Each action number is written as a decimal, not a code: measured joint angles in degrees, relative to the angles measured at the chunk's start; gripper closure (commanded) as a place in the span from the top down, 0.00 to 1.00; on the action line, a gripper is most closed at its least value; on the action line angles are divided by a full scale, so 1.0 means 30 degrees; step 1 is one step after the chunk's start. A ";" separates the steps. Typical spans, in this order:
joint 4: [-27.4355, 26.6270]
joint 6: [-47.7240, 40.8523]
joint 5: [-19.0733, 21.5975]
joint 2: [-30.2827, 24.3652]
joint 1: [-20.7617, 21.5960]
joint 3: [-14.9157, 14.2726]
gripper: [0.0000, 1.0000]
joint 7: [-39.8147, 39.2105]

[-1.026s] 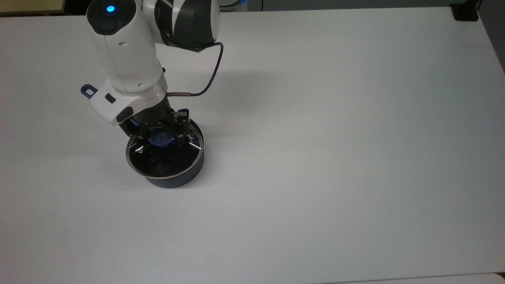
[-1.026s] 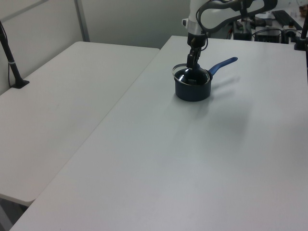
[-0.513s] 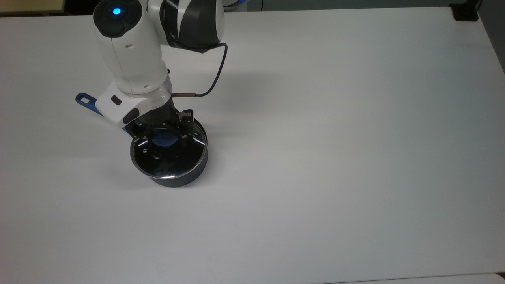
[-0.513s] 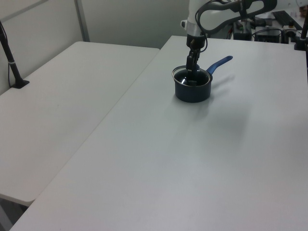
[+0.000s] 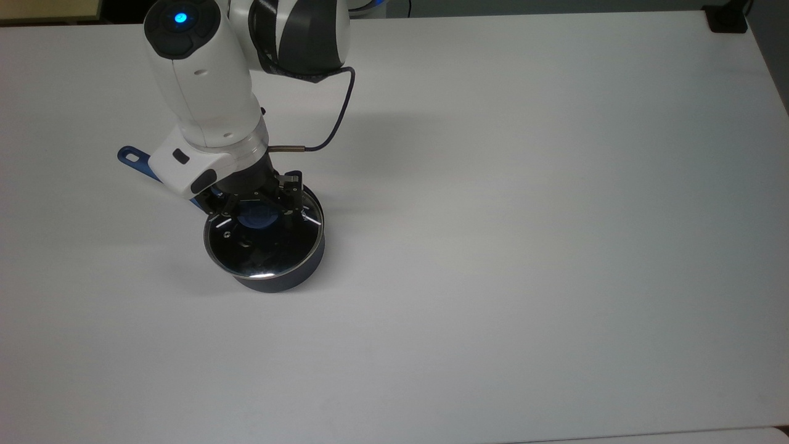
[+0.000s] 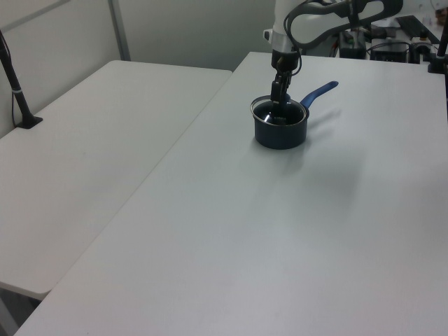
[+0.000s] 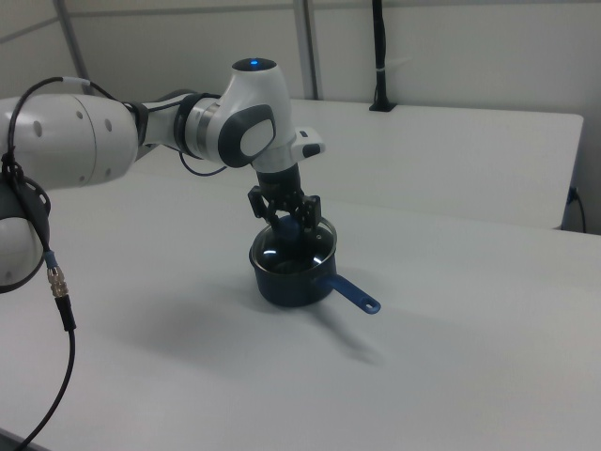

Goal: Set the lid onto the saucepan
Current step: 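Open the gripper to release the lid knob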

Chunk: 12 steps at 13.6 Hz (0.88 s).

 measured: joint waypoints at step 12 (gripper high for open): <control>0.0804 -0.2409 0.0446 -0.0001 -0.0054 -0.0108 0.50 0.0064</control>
